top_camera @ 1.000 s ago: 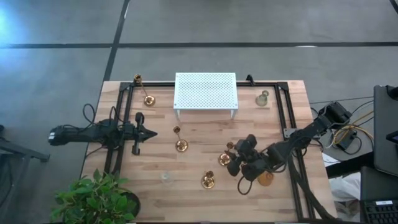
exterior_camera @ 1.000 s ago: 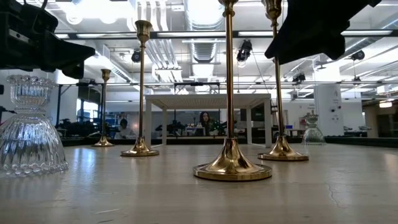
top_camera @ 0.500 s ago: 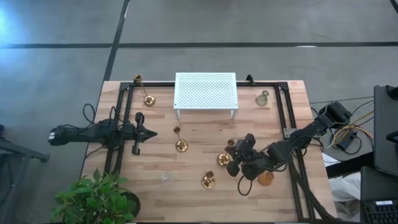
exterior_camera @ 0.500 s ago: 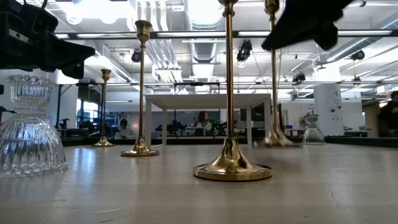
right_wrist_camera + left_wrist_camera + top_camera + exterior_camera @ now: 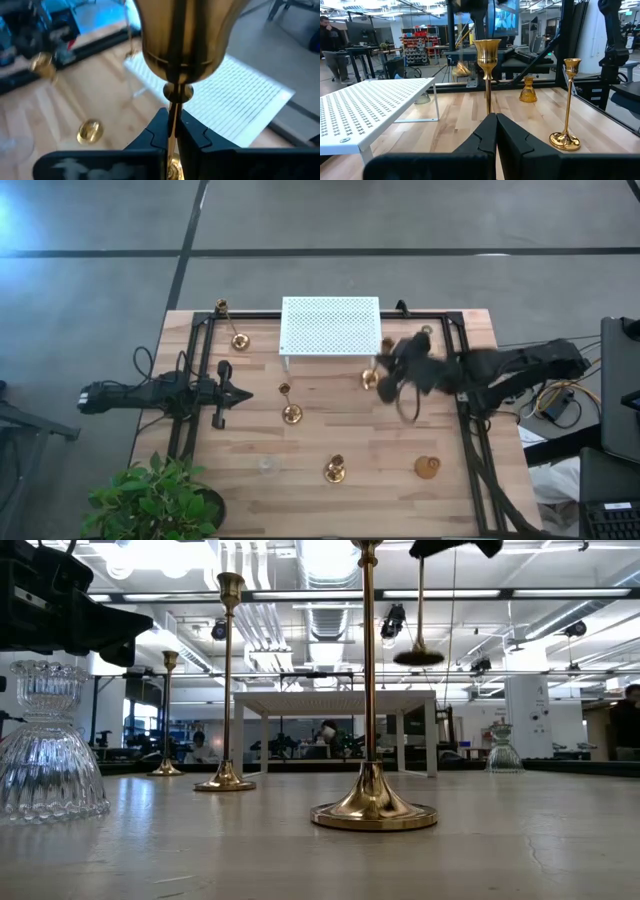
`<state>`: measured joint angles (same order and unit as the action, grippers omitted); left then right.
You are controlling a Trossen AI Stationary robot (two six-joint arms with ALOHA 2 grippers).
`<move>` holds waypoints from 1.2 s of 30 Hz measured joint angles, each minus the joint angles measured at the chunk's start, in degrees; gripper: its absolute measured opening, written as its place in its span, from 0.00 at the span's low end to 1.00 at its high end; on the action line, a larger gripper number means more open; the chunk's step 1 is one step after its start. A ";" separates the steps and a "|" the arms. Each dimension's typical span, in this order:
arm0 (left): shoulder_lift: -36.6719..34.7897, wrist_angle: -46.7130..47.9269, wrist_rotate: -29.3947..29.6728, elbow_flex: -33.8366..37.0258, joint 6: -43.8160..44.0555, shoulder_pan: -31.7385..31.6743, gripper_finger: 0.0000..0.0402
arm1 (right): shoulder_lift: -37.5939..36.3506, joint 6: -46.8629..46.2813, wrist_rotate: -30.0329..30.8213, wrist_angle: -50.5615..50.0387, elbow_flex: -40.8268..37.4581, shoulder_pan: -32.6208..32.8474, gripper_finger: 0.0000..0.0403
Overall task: Pick & Place candle stick holders
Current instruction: Put the gold candle holder on the shelf
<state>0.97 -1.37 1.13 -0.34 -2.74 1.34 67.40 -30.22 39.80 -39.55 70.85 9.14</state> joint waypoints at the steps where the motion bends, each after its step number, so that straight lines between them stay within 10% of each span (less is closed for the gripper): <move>1: 0.00 0.00 0.00 0.00 -0.02 0.00 0.03 | -0.63 1.63 -1.22 0.00 0.94 -1.98 0.03; 36: 0.00 0.04 -0.02 0.00 0.00 0.00 0.03 | 13.88 28.64 -35.78 3.63 21.15 -42.17 0.03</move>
<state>0.97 -1.32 1.10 -0.34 -2.74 1.34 81.28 -1.58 4.02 -35.92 92.01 -33.03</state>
